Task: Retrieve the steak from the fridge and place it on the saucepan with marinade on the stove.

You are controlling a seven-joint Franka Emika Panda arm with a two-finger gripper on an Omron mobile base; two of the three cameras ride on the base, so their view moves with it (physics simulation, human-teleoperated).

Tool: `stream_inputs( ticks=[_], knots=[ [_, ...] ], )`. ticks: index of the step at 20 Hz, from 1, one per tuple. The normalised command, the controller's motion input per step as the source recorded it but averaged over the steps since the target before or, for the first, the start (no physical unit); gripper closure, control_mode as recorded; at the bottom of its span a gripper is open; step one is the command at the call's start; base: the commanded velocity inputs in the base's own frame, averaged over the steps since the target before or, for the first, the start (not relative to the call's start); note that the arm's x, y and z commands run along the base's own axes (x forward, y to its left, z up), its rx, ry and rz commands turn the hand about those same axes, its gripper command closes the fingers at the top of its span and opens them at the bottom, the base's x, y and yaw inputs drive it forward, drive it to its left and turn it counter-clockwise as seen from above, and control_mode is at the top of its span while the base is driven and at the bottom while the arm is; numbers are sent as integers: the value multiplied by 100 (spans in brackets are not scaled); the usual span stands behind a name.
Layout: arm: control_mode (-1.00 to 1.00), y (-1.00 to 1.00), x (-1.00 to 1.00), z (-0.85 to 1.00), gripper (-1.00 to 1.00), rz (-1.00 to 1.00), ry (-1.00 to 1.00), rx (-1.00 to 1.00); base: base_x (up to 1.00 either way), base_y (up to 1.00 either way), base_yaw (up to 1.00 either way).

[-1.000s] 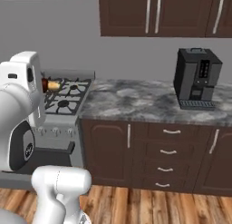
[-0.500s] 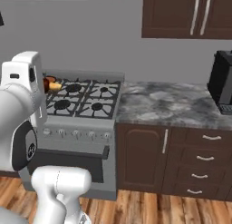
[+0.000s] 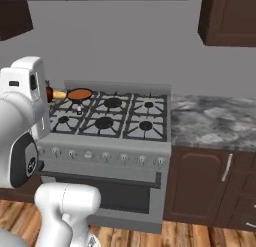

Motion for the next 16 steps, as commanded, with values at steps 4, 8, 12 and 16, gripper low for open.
stream_inputs(
  ticks=[4, 8, 12, 16],
  knots=[
    [100, 0, 0, 0, 100, 0, 0, 0, 22, 62, 4],
    [100, 0, 0, 0, 100, 0, 0, 0, 22, 56, 4],
    [100, 0, 0, 0, 100, 0, 0, 0, 21, 47, 1],
    [100, 0, 0, 0, 100, 0, 0, 0, 25, 40, 0]
  ],
)
